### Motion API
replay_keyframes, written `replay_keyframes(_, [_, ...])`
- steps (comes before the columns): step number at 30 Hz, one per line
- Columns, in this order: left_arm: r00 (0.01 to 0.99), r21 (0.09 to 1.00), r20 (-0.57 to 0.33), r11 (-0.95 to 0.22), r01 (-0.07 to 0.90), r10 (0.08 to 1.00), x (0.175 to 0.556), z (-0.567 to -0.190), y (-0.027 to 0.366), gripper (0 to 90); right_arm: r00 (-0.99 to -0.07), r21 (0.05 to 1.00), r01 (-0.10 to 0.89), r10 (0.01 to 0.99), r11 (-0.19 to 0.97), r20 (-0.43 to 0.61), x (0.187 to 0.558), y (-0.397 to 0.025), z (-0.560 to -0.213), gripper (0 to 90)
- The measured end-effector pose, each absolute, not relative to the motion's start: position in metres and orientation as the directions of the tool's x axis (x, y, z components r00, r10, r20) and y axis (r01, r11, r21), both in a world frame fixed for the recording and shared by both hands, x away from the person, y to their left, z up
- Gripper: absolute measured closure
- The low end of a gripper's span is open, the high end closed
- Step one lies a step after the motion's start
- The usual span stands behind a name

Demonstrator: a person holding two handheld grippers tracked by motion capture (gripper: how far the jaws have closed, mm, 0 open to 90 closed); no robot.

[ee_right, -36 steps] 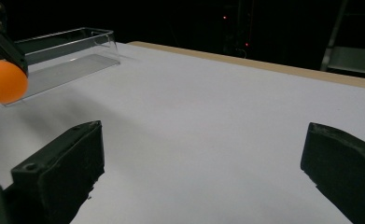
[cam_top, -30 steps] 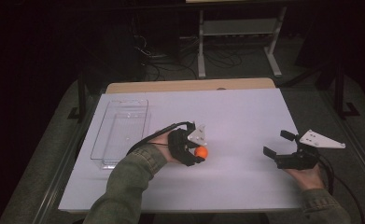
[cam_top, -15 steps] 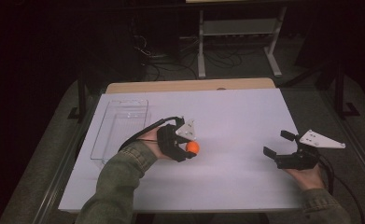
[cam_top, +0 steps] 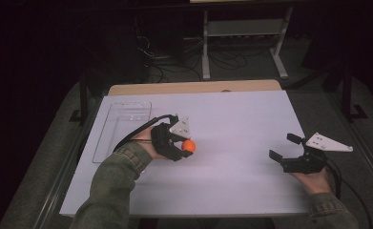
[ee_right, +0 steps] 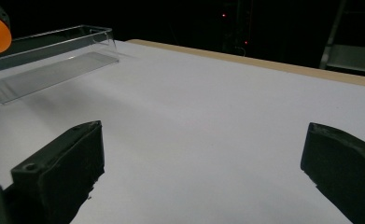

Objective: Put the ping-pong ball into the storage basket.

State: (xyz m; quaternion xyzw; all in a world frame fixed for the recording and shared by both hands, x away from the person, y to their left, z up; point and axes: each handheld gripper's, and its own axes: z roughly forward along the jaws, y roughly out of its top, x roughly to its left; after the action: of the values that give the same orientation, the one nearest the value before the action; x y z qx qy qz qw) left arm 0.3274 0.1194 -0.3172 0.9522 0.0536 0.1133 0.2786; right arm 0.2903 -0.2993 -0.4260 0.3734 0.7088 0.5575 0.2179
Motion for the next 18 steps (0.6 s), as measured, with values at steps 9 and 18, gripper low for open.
replay_keyframes(9, [0.964, 0.547, 0.191, -0.836, 0.054, 0.187, 0.328, -0.311, 0.129, 50.6, -0.625, 0.952, 0.288, 0.774, 0.102, 0.106, 0.29, -0.3, -0.426, 0.0])
replay_keyframes(18, [0.956, 0.54, 0.201, -0.839, 0.074, 0.213, 0.329, -0.307, 0.142, 50.6, -0.625, 0.951, 0.29, 0.774, 0.104, 0.106, 0.291, -0.299, -0.427, 0.0])
